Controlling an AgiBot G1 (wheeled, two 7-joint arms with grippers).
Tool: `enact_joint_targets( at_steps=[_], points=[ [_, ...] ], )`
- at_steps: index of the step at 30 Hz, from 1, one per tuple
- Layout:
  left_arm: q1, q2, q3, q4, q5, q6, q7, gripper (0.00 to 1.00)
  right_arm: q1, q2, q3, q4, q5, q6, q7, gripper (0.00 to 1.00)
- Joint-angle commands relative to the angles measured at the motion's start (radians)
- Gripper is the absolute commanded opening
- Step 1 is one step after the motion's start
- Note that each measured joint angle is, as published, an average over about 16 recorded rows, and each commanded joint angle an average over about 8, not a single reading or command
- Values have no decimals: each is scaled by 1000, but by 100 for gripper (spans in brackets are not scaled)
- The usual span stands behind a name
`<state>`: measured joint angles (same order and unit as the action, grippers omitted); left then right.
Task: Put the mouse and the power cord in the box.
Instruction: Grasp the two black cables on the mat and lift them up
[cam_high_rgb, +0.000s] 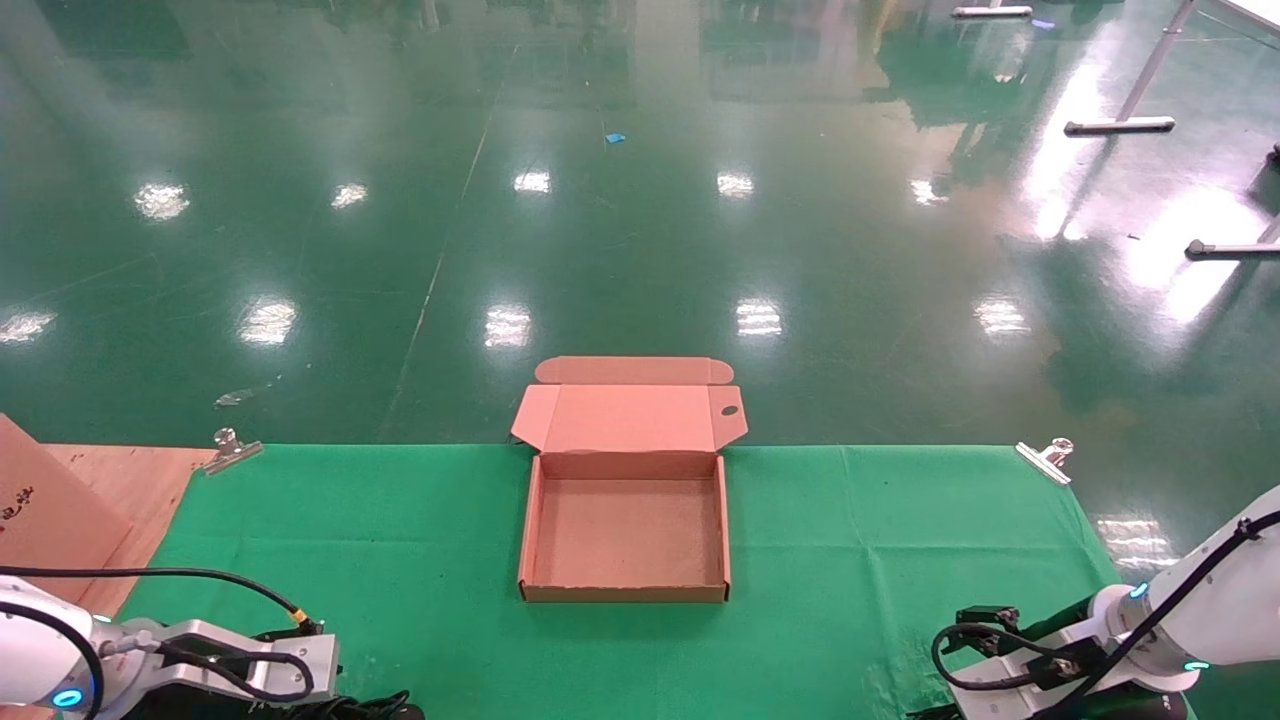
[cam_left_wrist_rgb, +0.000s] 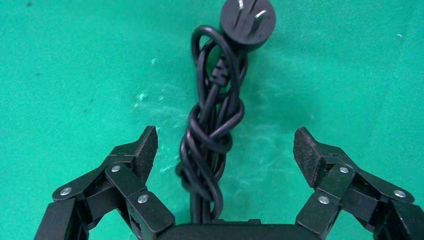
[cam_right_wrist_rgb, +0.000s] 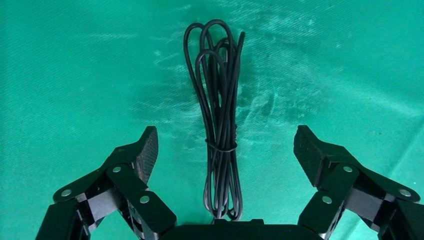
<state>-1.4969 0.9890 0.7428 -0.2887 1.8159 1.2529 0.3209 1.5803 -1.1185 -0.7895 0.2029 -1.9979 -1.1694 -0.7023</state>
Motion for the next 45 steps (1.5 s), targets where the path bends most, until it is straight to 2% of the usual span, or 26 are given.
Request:
enact_joint_targets(
  at_steps=[1, 14, 35, 45],
  points=[
    [-5, -2, -4, 20, -5, -1, 11, 0, 6, -5, 0, -19, 0, 2, -15, 0],
    [-22, 17, 0, 78, 1, -14, 66, 0, 30, -37, -1, -102, 1, 11, -77, 0],
    [-50, 44, 9, 157, 15, -34, 122, 0, 40, -76, -3, -172, -2, 61, -110, 0],
    [-101, 52, 16, 164, 26, -10, 136, 0, 86, -63, 8, -181, 13, 25, -120, 0]
  ],
)
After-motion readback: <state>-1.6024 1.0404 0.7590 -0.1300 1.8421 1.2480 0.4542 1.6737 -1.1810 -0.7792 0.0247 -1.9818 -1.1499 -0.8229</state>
